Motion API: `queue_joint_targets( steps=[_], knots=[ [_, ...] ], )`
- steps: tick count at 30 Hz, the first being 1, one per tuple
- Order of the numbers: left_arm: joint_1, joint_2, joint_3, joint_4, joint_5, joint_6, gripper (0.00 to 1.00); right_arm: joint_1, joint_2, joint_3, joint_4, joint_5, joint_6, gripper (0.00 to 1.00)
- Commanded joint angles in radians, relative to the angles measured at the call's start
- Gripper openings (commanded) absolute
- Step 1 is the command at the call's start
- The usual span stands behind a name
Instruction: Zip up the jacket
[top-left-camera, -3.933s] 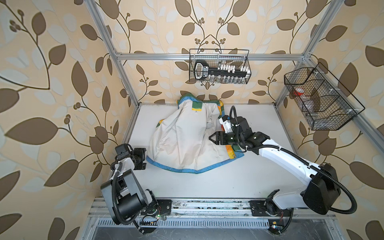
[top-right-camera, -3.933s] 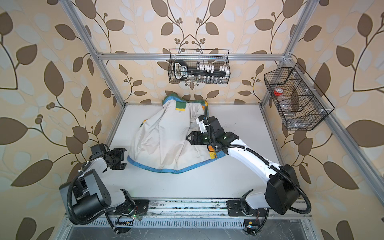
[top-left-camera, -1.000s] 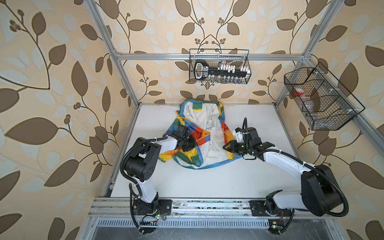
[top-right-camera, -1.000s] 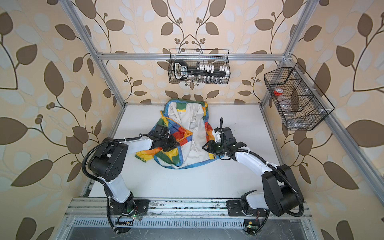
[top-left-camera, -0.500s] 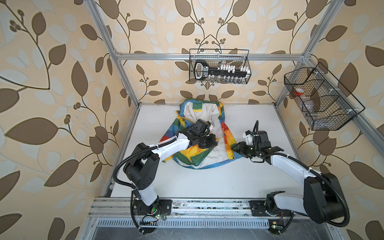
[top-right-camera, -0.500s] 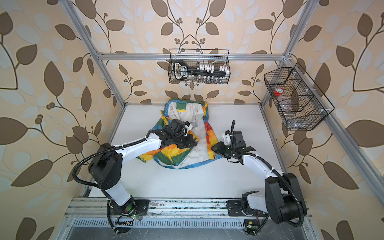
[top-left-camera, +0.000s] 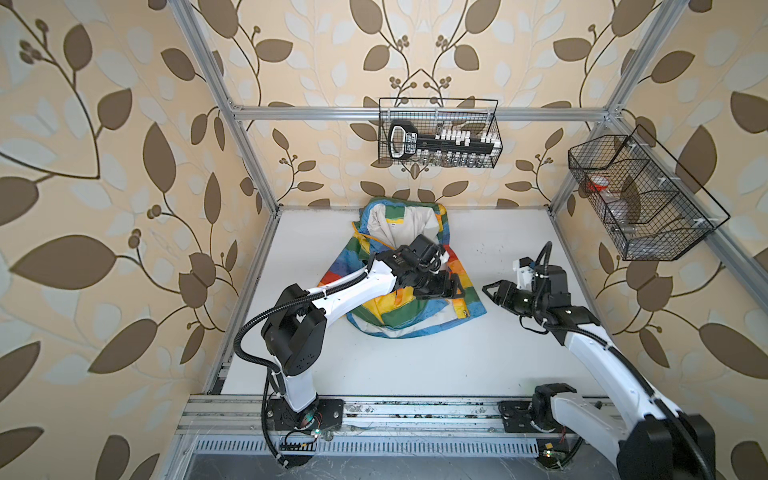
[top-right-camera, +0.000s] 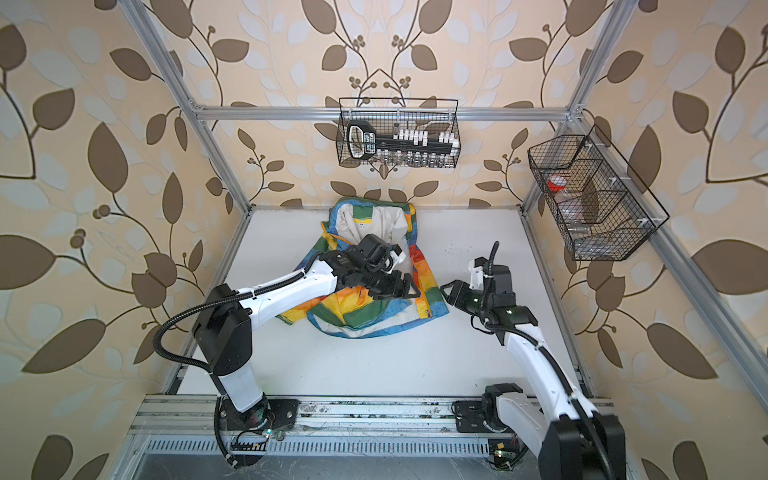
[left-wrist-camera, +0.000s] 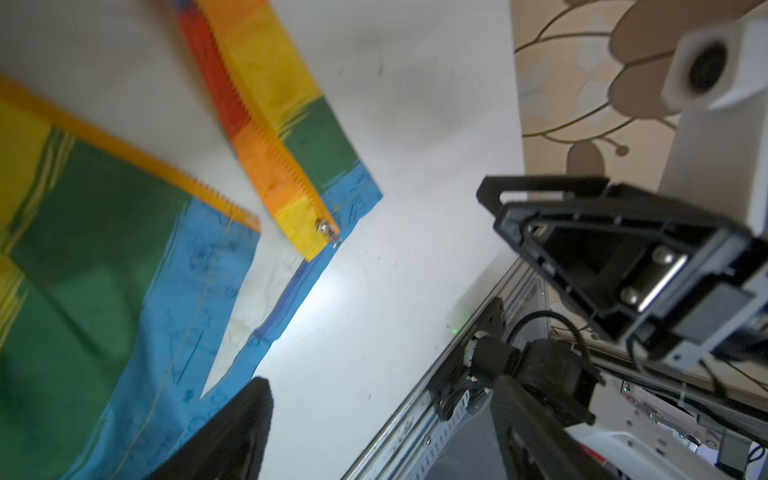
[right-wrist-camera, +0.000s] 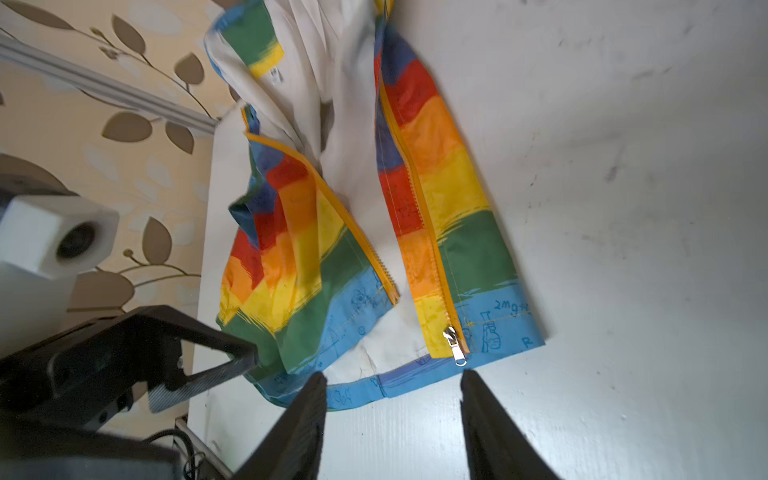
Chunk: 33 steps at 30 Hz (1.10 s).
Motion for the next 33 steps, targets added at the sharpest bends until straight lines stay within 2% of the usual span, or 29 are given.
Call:
queue_joint_targets(
  steps=[1, 2, 3, 7, 11, 17, 22, 25, 29, 33],
  knots=[
    [0.003, 0.161, 0.184, -0.152, -0.130, 0.083, 0.80, -0.022, -0.145, -0.058, -0.036, 0.202, 0.097, 0.75],
    [0.002, 0.216, 0.250, -0.195, -0.156, 0.095, 0.78, -0.056, -0.173, -0.075, -0.019, 0.143, 0.094, 0.97],
    [0.003, 0.280, 0.322, -0.242, -0.181, 0.109, 0.77, -0.083, -0.192, -0.097, 0.029, 0.058, 0.094, 1.00],
    [0.001, 0.466, 0.564, -0.366, -0.266, 0.128, 0.76, -0.086, -0.203, -0.090, -0.036, 0.074, 0.077, 1.00],
    [0.003, 0.590, 0.704, -0.462, -0.317, 0.141, 0.74, -0.086, -0.204, -0.086, -0.106, 0.097, 0.054, 1.00],
    [0.003, 0.630, 0.684, -0.432, -0.279, 0.122, 0.67, -0.068, -0.236, -0.137, -0.064, 0.027, 0.068, 0.90],
    [0.003, 0.585, 0.569, -0.281, -0.179, 0.075, 0.56, -0.032, -0.240, -0.169, -0.003, 0.004, 0.092, 0.84],
    [0.005, 0.556, 0.522, -0.208, -0.143, 0.039, 0.41, 0.002, -0.203, -0.180, 0.031, -0.017, 0.111, 0.75],
    [0.017, 0.530, 0.521, -0.184, -0.122, 0.015, 0.16, 0.060, -0.164, -0.196, 0.095, -0.031, 0.168, 0.70],
    [0.046, 0.459, 0.454, -0.138, -0.088, -0.015, 0.02, 0.112, -0.137, -0.221, 0.175, -0.036, 0.254, 0.70]
  ],
)
